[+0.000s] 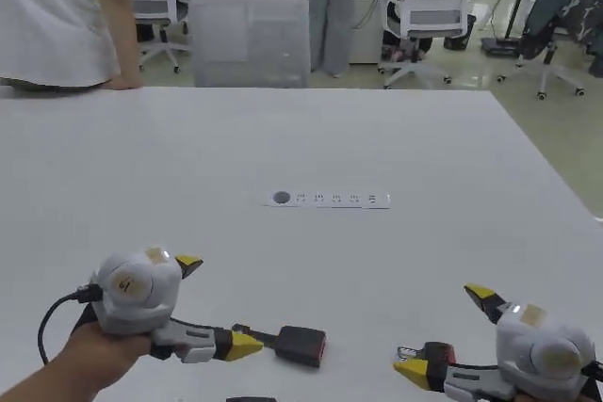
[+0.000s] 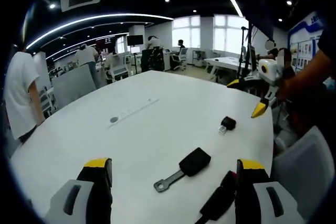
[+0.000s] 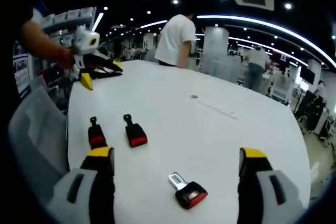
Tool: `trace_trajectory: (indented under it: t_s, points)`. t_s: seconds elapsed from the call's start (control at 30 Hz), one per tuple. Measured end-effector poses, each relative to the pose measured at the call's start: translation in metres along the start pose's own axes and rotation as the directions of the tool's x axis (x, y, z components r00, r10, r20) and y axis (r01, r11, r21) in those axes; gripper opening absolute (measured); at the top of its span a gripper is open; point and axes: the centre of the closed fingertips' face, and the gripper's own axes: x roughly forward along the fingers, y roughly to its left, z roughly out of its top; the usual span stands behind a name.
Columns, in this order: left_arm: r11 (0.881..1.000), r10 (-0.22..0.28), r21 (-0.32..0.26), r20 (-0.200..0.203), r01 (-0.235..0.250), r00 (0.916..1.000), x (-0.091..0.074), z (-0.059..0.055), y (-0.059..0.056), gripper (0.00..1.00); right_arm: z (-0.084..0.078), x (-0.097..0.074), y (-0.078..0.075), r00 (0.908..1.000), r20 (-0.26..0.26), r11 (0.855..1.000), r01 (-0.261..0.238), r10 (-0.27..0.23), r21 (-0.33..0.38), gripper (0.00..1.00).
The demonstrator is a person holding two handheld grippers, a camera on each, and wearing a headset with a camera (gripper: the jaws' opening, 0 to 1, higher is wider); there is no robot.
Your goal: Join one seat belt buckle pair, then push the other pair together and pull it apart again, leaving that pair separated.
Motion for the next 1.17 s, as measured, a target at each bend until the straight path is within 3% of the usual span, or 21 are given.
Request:
trace_trajectory:
  t_s: [0.2,0.3,0.47,0.57,0.83,1.17]
  points:
    - [0.997,0.041,-0.065,0.033,-0.039,0.9986,-0.028,-0.019,0.004,1.0,-0.001,-0.005,0.018,1.0,0.005,1.0,0.003,-0.003,0.007,1.0]
    - [0.993,0.052,-0.103,0.029,-0.048,0.9982,-0.037,-0.032,0.004,1.0,-0.002,-0.008,0.027,0.9999,0.012,1.0,0.004,-0.004,0.008,1.0]
    - [0.99,0.064,-0.131,0.044,-0.058,0.997,-0.05,-0.048,0.001,1.0,-0.005,-0.011,0.039,0.9999,0.012,1.0,0.01,-0.01,0.017,1.0]
    - [0.992,0.056,-0.114,0.035,-0.051,0.9978,-0.052,-0.056,-0.003,1.0,-0.007,-0.013,0.045,0.9999,0.007,1.0,0.007,-0.007,0.012,1.0]
    - [0.995,0.045,-0.095,0.053,-0.04,0.9976,-0.054,-0.051,-0.012,1.0,-0.015,-0.02,0.052,0.9998,-0.003,0.999,0.019,-0.019,0.026,1.0]
    - [0.996,0.032,-0.087,0.045,-0.028,0.9985,-0.052,-0.057,-0.016,1.0,-0.034,-0.03,0.048,0.9979,-0.032,0.995,0.059,-0.057,0.076,1.0]
